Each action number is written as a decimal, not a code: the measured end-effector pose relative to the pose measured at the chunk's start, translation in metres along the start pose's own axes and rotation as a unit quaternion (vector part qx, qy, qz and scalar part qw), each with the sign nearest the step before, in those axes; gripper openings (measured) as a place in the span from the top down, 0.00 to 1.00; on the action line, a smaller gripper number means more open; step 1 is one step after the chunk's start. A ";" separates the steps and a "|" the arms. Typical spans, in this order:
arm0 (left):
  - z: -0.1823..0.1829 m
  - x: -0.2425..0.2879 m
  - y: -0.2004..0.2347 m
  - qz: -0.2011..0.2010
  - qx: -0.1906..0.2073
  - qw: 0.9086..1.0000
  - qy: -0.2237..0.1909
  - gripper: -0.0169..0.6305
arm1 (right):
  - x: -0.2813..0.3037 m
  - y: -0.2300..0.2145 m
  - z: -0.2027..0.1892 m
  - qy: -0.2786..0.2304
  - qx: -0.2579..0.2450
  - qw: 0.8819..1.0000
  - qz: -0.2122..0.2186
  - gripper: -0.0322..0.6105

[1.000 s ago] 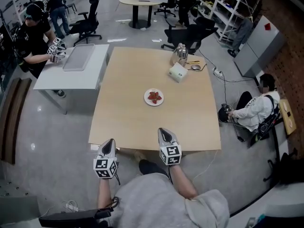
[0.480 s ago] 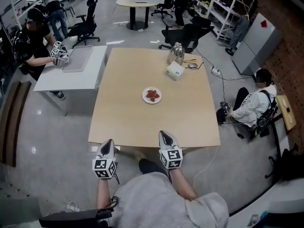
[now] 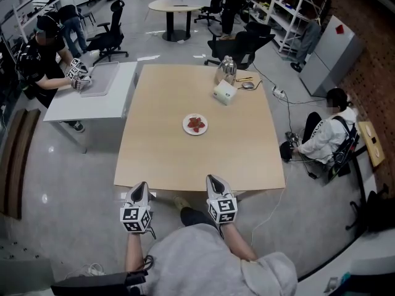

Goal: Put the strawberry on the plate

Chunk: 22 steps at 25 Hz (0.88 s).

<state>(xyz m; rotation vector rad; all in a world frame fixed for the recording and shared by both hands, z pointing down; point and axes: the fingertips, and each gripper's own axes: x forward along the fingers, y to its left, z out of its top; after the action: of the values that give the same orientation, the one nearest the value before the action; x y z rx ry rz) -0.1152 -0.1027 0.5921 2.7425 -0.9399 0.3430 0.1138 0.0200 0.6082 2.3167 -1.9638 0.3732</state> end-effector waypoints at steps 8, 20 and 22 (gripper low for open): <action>0.000 0.004 -0.003 -0.005 0.005 1.000 0.000 0.95 | -0.001 -0.004 -0.005 0.003 -0.004 1.000 -0.005 0.94; -0.001 0.004 -0.006 -0.003 0.005 1.000 0.005 0.95 | -0.001 -0.006 -0.003 0.005 -0.007 1.000 -0.002 0.94; -0.003 0.004 -0.006 -0.003 0.004 1.000 0.006 0.95 | 0.000 -0.006 -0.004 0.007 -0.007 1.000 -0.002 0.94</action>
<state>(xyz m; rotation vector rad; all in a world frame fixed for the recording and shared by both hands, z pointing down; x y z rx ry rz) -0.1090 -0.0998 0.5954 2.7473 -0.9283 0.3624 0.1190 0.0224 0.6128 2.3031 -1.9487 0.3716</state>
